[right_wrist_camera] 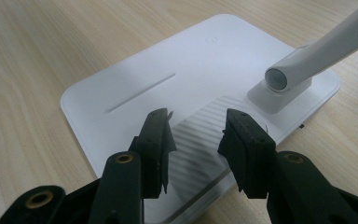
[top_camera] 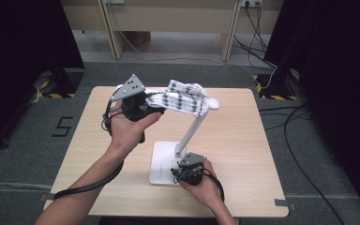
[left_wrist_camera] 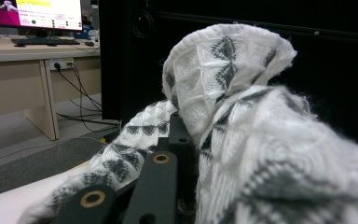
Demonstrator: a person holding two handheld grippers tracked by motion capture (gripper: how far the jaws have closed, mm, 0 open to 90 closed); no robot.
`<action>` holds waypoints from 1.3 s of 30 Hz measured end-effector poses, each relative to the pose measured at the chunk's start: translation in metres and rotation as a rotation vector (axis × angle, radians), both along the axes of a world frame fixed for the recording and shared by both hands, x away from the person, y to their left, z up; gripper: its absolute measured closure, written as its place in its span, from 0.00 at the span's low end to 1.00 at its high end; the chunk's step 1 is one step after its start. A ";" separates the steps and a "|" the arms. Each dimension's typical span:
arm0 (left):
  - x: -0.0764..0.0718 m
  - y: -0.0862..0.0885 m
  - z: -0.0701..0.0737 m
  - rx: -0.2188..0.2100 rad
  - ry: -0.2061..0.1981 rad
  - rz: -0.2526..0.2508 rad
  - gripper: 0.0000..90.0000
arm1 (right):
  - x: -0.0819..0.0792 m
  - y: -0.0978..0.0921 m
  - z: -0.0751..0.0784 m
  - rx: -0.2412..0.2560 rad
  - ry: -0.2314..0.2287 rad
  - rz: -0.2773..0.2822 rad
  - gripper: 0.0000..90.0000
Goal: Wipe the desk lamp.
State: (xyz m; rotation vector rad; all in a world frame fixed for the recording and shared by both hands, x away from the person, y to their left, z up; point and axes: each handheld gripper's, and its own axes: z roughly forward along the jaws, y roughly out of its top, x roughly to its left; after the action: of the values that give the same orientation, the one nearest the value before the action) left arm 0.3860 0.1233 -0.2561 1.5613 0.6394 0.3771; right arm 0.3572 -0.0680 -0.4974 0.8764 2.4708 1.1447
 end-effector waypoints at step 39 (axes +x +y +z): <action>0.002 -0.041 -0.011 0.020 0.031 -0.059 0.92 | 0.000 0.001 0.000 0.002 -0.004 0.007 0.68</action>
State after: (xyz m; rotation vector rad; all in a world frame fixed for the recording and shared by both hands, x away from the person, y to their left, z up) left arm 0.3876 0.0825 -0.2671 1.6045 0.6139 0.3164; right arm 0.3570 -0.0674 -0.4978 0.8659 2.4718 1.1506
